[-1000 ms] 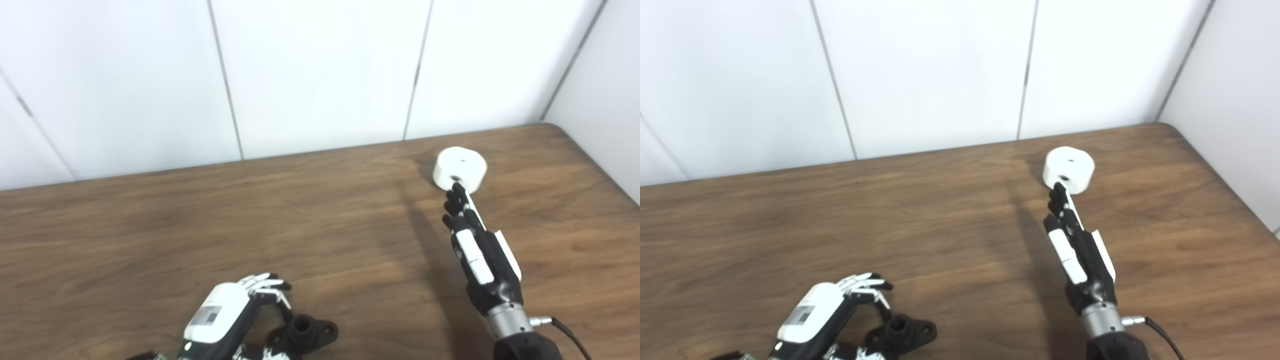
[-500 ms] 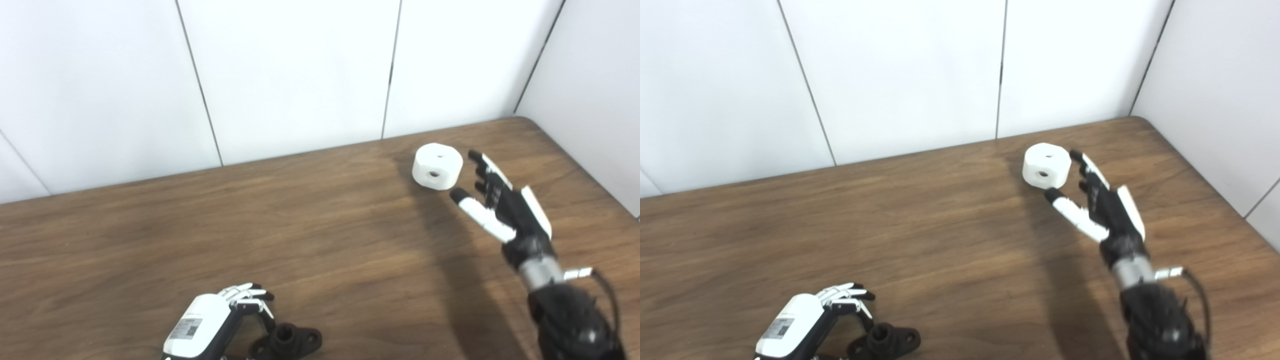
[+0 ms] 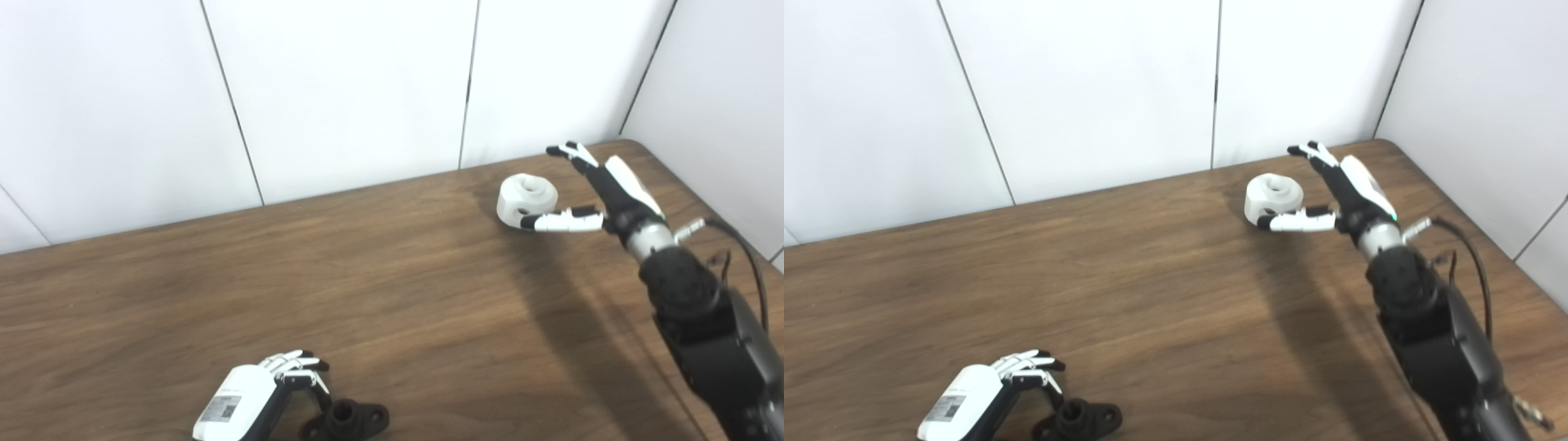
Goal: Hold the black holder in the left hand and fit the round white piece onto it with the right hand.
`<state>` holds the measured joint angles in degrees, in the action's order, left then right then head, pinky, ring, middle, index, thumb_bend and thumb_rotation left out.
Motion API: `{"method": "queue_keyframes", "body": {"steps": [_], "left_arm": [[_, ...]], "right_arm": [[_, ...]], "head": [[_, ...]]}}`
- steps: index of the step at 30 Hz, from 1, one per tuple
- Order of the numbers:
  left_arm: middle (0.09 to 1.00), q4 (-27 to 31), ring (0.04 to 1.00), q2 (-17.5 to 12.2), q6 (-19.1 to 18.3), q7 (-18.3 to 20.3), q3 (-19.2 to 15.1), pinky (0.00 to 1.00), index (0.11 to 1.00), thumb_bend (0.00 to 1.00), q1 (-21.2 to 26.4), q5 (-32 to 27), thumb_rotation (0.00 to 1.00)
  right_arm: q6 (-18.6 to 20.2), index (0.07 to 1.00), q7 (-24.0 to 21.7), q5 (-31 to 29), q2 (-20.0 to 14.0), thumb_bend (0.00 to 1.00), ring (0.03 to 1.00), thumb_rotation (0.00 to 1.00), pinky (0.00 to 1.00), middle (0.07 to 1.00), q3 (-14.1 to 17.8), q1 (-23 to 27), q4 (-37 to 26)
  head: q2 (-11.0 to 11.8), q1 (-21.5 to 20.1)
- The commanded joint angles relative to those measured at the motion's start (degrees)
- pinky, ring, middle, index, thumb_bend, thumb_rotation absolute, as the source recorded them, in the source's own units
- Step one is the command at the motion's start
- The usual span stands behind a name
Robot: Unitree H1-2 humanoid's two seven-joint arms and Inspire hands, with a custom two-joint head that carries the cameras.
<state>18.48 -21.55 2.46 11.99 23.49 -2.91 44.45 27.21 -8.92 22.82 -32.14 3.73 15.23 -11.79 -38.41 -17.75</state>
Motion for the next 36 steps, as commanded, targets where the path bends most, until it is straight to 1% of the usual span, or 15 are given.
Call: {"method": "queue_keyframes", "body": {"steps": [1, 4, 8, 14, 18, 21, 23, 29, 36], "left_arm": [[0.791, -0.89, 0.866, -1.39, -1.78, 3.81, 0.53, 0.86, 0.486, 0.52, -1.39, 2.89, 0.05], [0.788, -0.74, 0.862, -1.38, -1.77, 3.9, 0.46, 0.86, 0.486, 0.52, -1.48, 3.18, 0.05], [0.789, -0.64, 0.864, -1.53, -1.73, 4.17, 0.47, 0.86, 0.486, 0.52, -1.54, 3.25, 0.05], [0.79, -0.43, 0.87, -1.61, -1.77, 4.44, 0.27, 0.86, 0.486, 0.52, -1.8, 2.9, 0.05], [0.791, -0.11, 0.87, -1.54, -1.95, 5.04, -0.14, 0.85, 0.486, 0.52, -2.01, 2.17, 0.05], [0.794, 0.42, 0.872, -1.47, -2.38, 5.95, -0.39, 0.85, 0.486, 0.52, -2.1, 2.07, 0.05], [0.794, 0.5, 0.871, -1.45, -2.31, 6.02, -0.55, 0.85, 0.486, 0.52, -2.21, 1.98, 0.05], [0.791, 0.3, 0.869, -1.46, -1.98, 5.83, -0.65, 0.84, 0.486, 0.52, -2.24, 2.2, 0.05], [0.795, 0.53, 0.873, -1.37, -2.27, 6.47, -0.83, 0.85, 0.487, 0.52, -2.29, 1.85, 0.05]], "right_arm": [[-0.32, 0.899, -0.58, 1.64, -1.55, 0.88, 1.0, 0.37, 0.96, 1.0, -0.08, 3.42, 0.72], [-0.34, 0.903, -0.99, 2.68, -1.35, 0.87, 1.0, 0.35, 0.96, 1.0, -0.5, 5.12, 3.43], [-0.44, 0.912, 0.04, 2.96, -0.33, 0.87, 1.0, 0.33, 0.95, 1.0, -1.15, 7.07, 7.43], [-1.18, 0.908, 1.9, 3.75, 0.84, 0.88, 1.0, 0.33, 0.9, 1.0, -2.37, 9.89, 13.02], [-0.39, 0.906, 1.91, 5.8, 1.39, 0.87, 1.0, 0.33, 0.91, 1.0, -3.75, 11.57, 16.72], [-0.36, 0.902, 1.97, 6.51, 1.72, 0.86, 1.0, 0.31, 0.9, 1.0, -4.14, 12.14, 18.56], [-0.42, 0.886, 2.22, 6.6, 1.93, 0.86, 1.0, 0.3, 0.91, 1.0, -4.31, 12.38, 19.53], [-0.37, 0.861, 2.34, 7.68, 2.38, 0.86, 1.0, 0.3, 0.92, 1.0, -4.76, 12.81, 21.33], [-0.33, 0.826, 2.2, 8.82, 2.97, 0.85, 1.0, 0.29, 0.92, 1.0, -4.63, 12.93, 22.02]], "head": [[-0.06, -0.35], [0.03, -1.17], [0.16, -1.74], [0.21, -2.01], [0.23, -2.29], [0.24, -2.38], [0.21, -2.4], [0.18, -2.38], [0.31, -2.59]]}}
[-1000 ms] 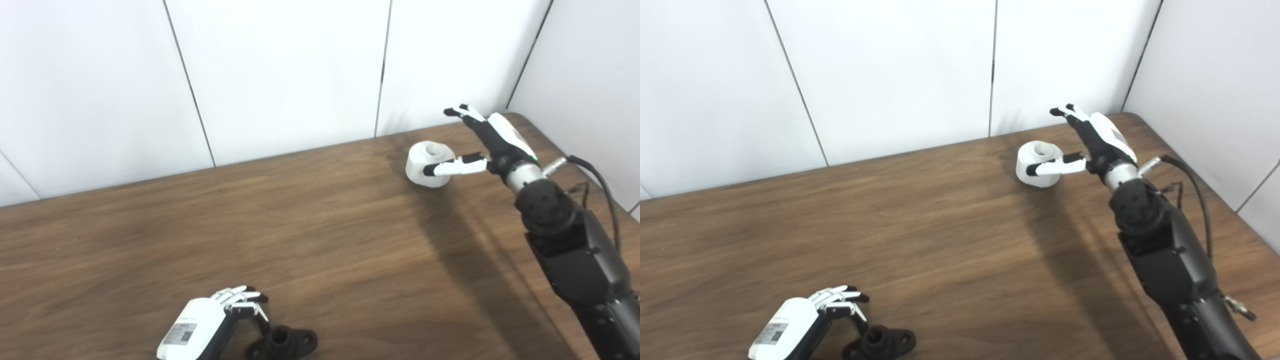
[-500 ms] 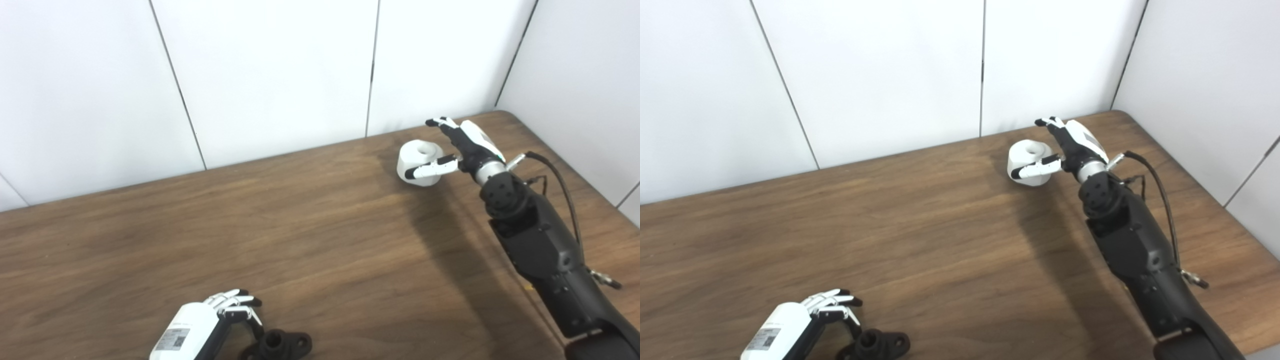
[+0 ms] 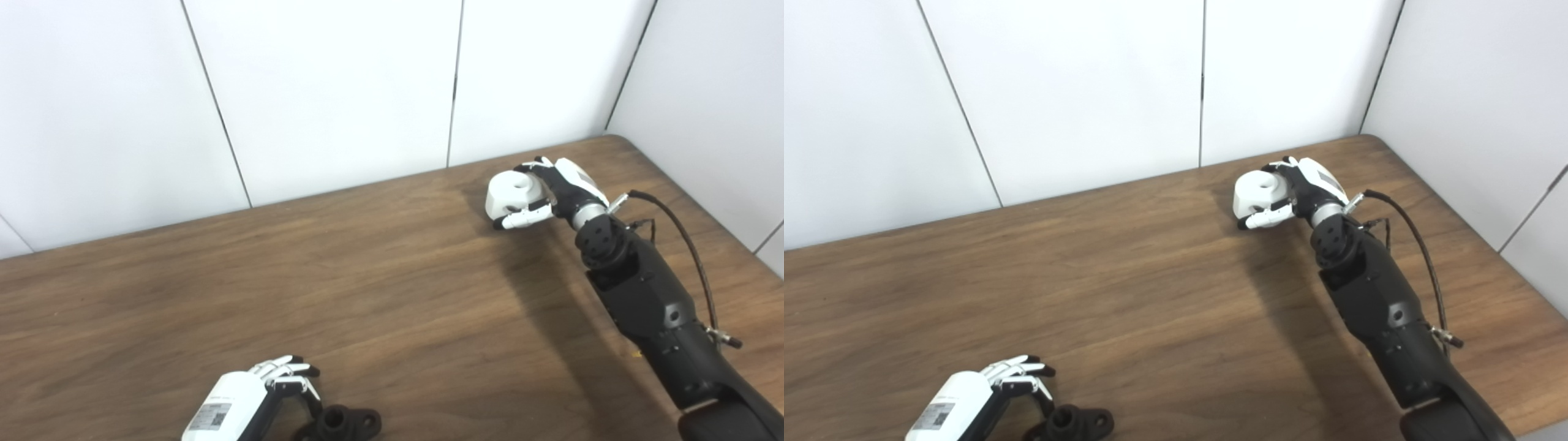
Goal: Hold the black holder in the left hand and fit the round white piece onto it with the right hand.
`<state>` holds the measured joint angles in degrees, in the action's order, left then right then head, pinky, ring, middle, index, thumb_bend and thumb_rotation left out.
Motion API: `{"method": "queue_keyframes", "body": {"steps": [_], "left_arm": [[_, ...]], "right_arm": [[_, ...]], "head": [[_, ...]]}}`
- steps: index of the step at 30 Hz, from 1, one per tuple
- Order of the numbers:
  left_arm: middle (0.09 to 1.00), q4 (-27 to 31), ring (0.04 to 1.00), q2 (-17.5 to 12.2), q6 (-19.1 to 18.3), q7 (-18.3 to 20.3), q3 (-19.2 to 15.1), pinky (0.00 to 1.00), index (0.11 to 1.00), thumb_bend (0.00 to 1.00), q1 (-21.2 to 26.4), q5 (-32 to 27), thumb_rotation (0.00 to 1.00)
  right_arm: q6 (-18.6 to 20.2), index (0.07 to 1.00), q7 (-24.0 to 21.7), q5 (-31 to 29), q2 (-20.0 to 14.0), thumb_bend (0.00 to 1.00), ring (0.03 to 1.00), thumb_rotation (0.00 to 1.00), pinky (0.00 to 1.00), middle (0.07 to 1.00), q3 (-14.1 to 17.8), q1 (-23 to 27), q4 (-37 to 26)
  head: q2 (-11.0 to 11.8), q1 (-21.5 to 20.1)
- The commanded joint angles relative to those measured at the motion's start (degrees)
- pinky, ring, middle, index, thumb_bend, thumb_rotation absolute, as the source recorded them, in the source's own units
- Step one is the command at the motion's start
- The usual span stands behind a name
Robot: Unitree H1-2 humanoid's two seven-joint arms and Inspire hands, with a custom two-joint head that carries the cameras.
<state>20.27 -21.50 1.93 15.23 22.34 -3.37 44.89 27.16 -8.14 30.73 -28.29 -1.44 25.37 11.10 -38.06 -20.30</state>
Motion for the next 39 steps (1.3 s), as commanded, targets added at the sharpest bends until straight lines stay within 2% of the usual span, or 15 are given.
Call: {"method": "queue_keyframes", "body": {"steps": [1, 9, 24, 39], "left_arm": [[0.794, -1.3, 0.872, -1.35, -1.66, 3.17, 0.26, 0.84, 0.486, 0.52, -1.87, 1.39, 0.05], [0.794, -1.3, 0.871, -1.25, -1.6, 3.32, 0.17, 0.84, 0.486, 0.52, -1.91, 1.36, 0.05], [0.796, -1.2, 0.872, -1.05, -1.7, 3.46, 0.09, 0.83, 0.486, 0.52, -2.04, 1.39, 0.05], [0.796, -0.99, 0.87, -0.89, -1.87, 3.72, 0.1, 0.83, 0.486, 0.52, -2.11, 1.31, 0.05]], "right_arm": [[-0.27, 0.82, 1.37, 0.99, -0.86, 0.85, 1.0, 0.29, 0.91, 1.0, 0.58, 2.74, -0.93], [-0.33, 0.749, 1.61, 0.31, -0.91, 0.84, 1.0, 0.29, 0.9, 0.991, 1.29, 2.46, -1.62], [-0.82, 0.682, 3.57, -0.49, -0.64, 0.81, 0.989, 0.24, 0.86, 0.943, 1.99, 1.2, -2.41], [-1.66, 0.632, 5.25, -0.67, -0.98, 0.77, 0.962, 0.25, 0.84, 0.915, 0.92, 0.59, -1.95]], "head": [[-0.04, -0.04], [-0.09, 0.03], [-0.11, 0.13], [-0.47, 0.3]]}}
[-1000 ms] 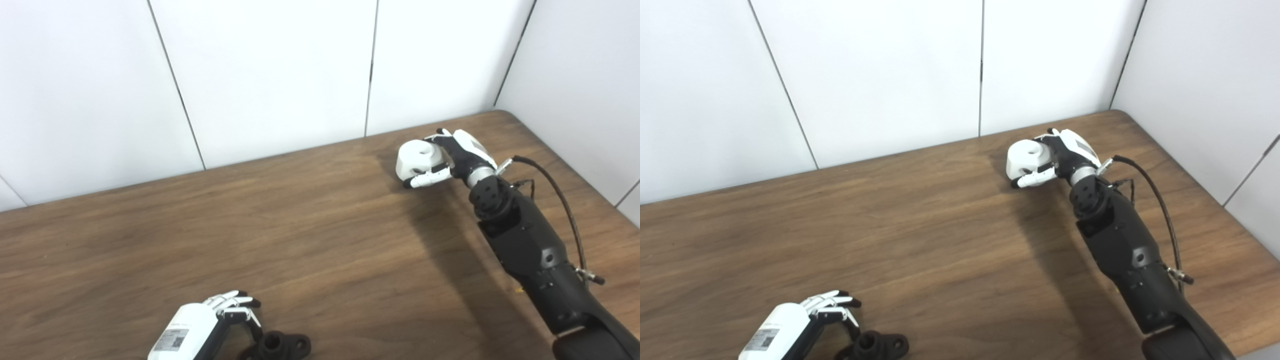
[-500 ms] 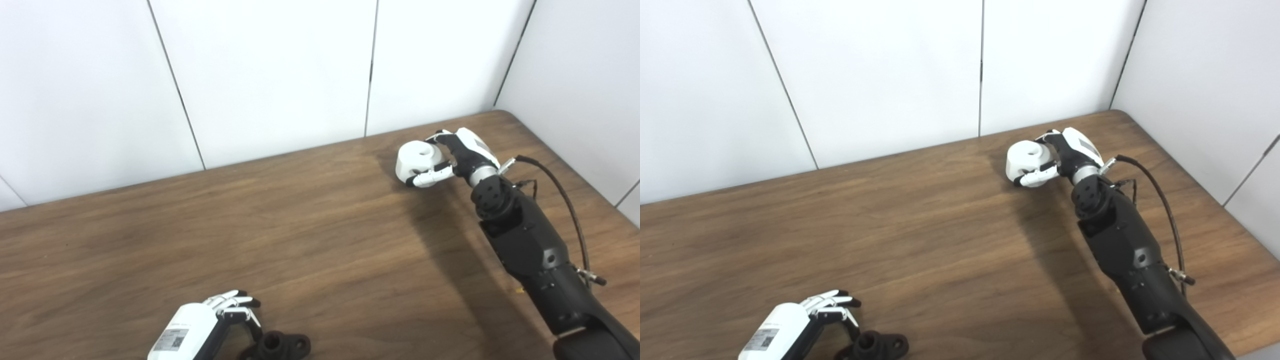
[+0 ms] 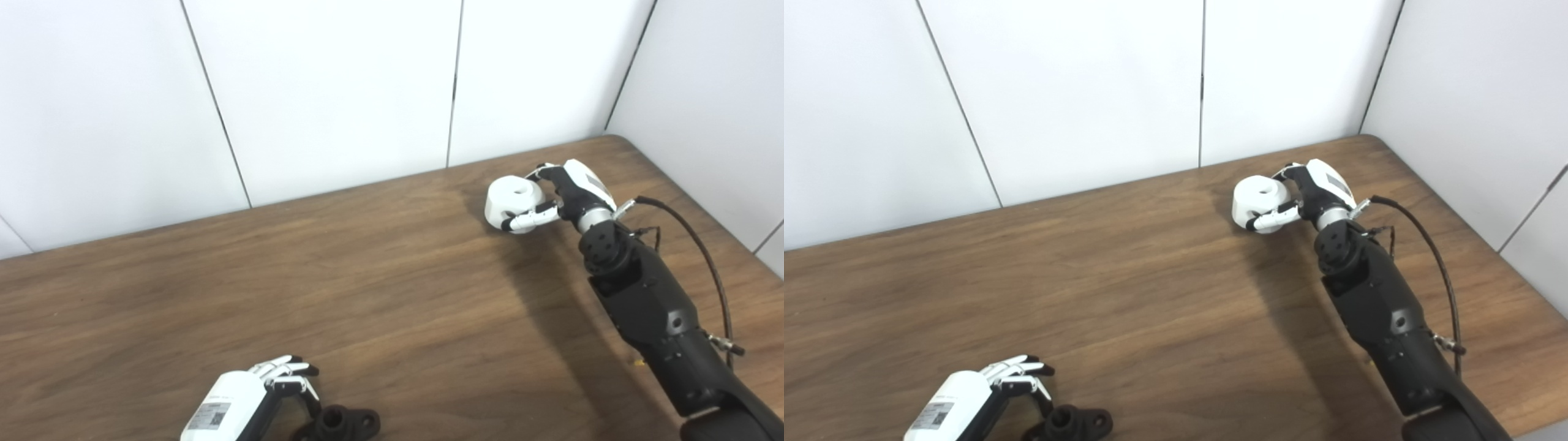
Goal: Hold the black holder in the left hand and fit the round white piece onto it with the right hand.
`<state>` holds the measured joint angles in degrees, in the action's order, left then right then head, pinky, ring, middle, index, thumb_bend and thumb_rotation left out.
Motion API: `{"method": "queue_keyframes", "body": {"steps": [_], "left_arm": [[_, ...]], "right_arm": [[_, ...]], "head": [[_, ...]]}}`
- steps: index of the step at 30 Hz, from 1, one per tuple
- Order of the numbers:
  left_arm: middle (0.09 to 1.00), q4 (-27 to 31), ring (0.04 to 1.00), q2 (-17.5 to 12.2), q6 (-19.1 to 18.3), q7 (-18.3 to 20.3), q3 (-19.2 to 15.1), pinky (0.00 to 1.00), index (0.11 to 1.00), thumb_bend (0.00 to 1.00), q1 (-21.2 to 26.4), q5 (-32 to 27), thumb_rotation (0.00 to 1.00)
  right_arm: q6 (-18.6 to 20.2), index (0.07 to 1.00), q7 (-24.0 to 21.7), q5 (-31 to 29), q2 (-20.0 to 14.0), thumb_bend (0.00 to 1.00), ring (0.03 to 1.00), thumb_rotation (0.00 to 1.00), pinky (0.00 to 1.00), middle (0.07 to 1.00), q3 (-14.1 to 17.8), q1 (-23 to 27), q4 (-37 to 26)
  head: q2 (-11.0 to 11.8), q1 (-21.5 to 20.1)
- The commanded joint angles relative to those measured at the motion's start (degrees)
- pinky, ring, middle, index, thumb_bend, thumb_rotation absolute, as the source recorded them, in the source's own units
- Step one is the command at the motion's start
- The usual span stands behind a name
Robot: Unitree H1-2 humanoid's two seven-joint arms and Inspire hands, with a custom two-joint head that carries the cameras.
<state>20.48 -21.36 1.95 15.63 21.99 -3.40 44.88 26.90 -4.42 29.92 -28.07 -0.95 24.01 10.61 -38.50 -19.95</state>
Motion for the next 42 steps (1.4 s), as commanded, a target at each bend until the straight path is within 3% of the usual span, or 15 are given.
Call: {"method": "queue_keyframes", "body": {"steps": [1, 11, 14, 17, 32, 42], "left_arm": [[0.796, -1.19, 0.87, -0.98, -1.94, 3.36, 0.45, 0.82, 0.486, 0.52, -2.09, 1.27, 0.05], [0.797, -1.24, 0.871, -0.67, -2.09, 3.55, 0.43, 0.82, 0.486, 0.52, -2.04, 1.03, 0.05], [0.797, -1.35, 0.87, -0.63, -1.95, 3.43, 0.37, 0.82, 0.486, 0.52, -2.04, 0.78, 0.05], [0.796, -1.49, 0.87, -0.6, -1.84, 3.27, 0.35, 0.81, 0.486, 0.52, -2.06, 0.79, 0.05], [0.798, -1.34, 0.869, -0.71, -1.89, 3.61, 0.38, 0.8, 0.486, 0.52, -2.06, 0.86, 0.05], [0.796, -1.99, 0.869, -0.66, -1.63, 3.26, 0.43, 0.81, 0.486, 0.52, -1.84, 1.08, 0.05]], "right_arm": [[-1.57, 0.63, 1.55, 0.08, -1.28, 0.77, 0.958, 0.25, 0.83, 0.911, 0.39, 1.92, -1.46], [-3.17, 0.598, 2.0, 0.47, -1.97, 0.75, 0.945, 0.23, 0.82, 0.881, -0.14, 1.65, -1.34], [-3.61, 0.514, 2.27, 0.36, -1.89, 0.57, 0.943, 0.17, 0.83, 0.874, -0.07, 1.79, -1.09], [-4.15, 0.494, 2.62, 0.2, -1.75, 0.53, 0.933, 0.15, 0.83, 0.859, 0.01, 1.78, -1.0], [-8.01, 0.485, 5.45, 0.47, -1.61, 0.52, 0.867, 0.13, 0.83, 0.78, -0.25, 0.67, -1.98], [-10.59, 0.485, 4.13, 1.38, -1.87, 0.52, 0.856, 0.13, 0.81, 0.775, -1.53, -3.92, -12.8]], "head": [[-0.03, -0.05], [-0.13, 0.22], [-0.14, 0.25], [-0.14, 0.25], [-0.35, 0.51], [0.3, 0.72]]}}
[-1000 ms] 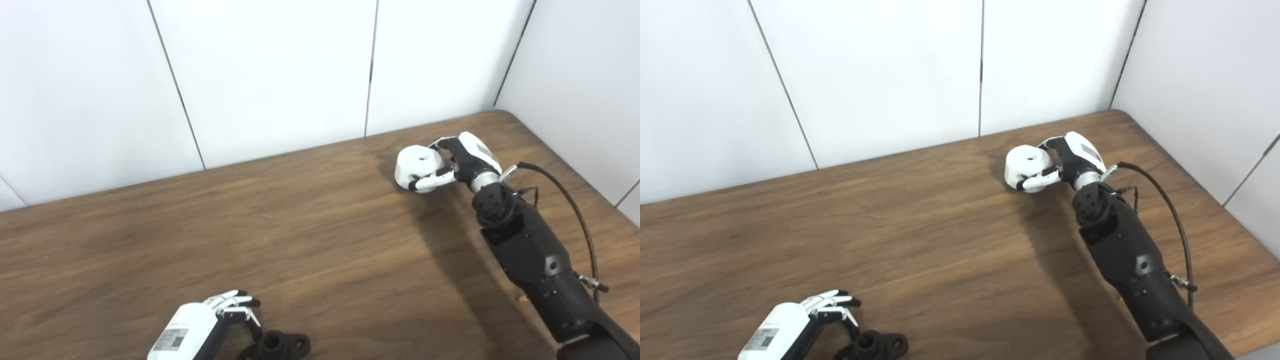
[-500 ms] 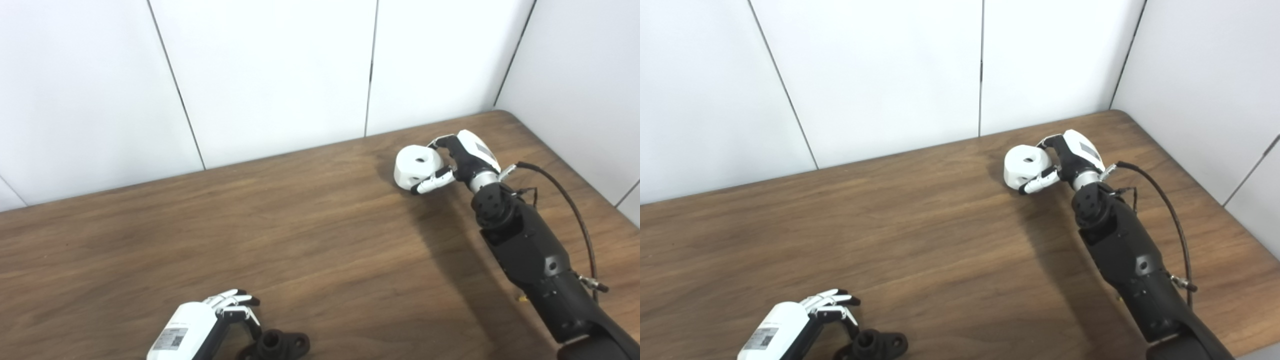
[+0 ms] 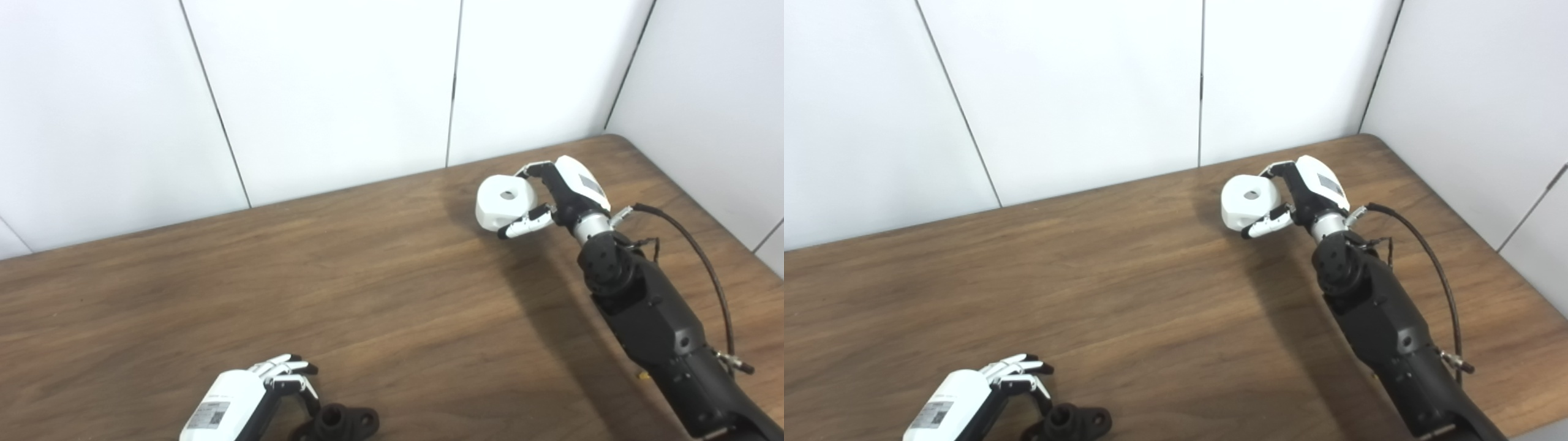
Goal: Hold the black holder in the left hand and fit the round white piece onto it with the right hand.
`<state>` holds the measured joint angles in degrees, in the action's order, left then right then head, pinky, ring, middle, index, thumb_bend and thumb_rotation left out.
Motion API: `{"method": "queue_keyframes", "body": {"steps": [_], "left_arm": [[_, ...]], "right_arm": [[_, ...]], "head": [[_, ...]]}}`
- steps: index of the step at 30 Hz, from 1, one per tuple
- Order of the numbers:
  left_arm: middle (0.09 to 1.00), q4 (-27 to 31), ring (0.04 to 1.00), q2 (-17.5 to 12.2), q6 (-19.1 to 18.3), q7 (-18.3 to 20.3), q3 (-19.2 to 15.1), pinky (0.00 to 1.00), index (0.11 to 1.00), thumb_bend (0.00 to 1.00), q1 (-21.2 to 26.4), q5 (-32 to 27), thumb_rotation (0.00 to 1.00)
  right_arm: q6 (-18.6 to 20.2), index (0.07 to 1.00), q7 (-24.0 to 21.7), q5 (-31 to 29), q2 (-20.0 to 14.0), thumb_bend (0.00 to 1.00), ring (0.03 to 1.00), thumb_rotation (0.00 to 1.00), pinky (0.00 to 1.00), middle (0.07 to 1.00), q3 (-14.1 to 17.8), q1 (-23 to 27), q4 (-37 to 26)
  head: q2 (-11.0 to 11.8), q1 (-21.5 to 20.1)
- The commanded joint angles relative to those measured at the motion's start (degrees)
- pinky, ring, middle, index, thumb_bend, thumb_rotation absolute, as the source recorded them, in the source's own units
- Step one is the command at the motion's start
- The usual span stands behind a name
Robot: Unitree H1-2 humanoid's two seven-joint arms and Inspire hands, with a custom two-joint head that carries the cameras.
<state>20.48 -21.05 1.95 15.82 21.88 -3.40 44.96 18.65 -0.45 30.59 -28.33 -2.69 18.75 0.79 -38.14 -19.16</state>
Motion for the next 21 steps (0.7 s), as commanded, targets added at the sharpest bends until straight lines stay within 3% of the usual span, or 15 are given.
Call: {"method": "queue_keyframes", "body": {"steps": [1, 7, 10, 14, 21], "left_arm": [[0.795, -2.05, 0.868, -0.96, -1.55, 2.98, 0.54, 0.81, 0.486, 0.52, -1.84, 1.01, 0.05], [0.794, -2.33, 0.868, -0.65, -1.73, 2.86, 0.62, 0.81, 0.486, 0.52, -1.78, 1.12, 0.05], [0.795, -2.22, 0.869, -0.42, -2.0, 3.14, 0.82, 0.81, 0.486, 0.52, -1.63, 1.55, 0.05], [0.794, -1.73, 0.868, 0.13, -2.47, 3.31, 1.15, 0.82, 0.486, 0.52, -1.62, 2.41, 0.05], [0.798, -0.92, 0.871, 1.49, -3.97, 4.74, 2.09, 0.84, 0.487, 0.52, -0.89, 4.58, 0.05]], "right_arm": [[-2.47, 0.485, -0.21, 0.79, -1.59, 0.52, 0.856, 0.14, 0.81, 0.775, 0.03, 0.73, -4.61], [-1.55, 0.484, -3.46, 1.19, -0.78, 0.52, 0.86, 0.14, 0.79, 0.769, -0.81, -2.32, -14.01], [1.61, 0.484, -7.04, 0.37, 0.28, 0.52, 0.865, 0.14, 0.8, 0.768, -1.03, -3.37, -19.25], [7.49, 0.483, -13.85, 0.2, 1.5, 0.52, 0.872, 0.14, 0.83, 0.759, -1.9, -4.01, -26.09], [8.27, 0.482, -30.59, 4.64, 8.86, 0.53, 0.851, 0.14, 0.84, 0.742, 3.44, -5.75, -34.82]], "head": [[-0.05, -0.07], [-0.09, 0.76], [-0.43, 1.79], [-1.32, 4.29], [-3.73, 8.67]]}}
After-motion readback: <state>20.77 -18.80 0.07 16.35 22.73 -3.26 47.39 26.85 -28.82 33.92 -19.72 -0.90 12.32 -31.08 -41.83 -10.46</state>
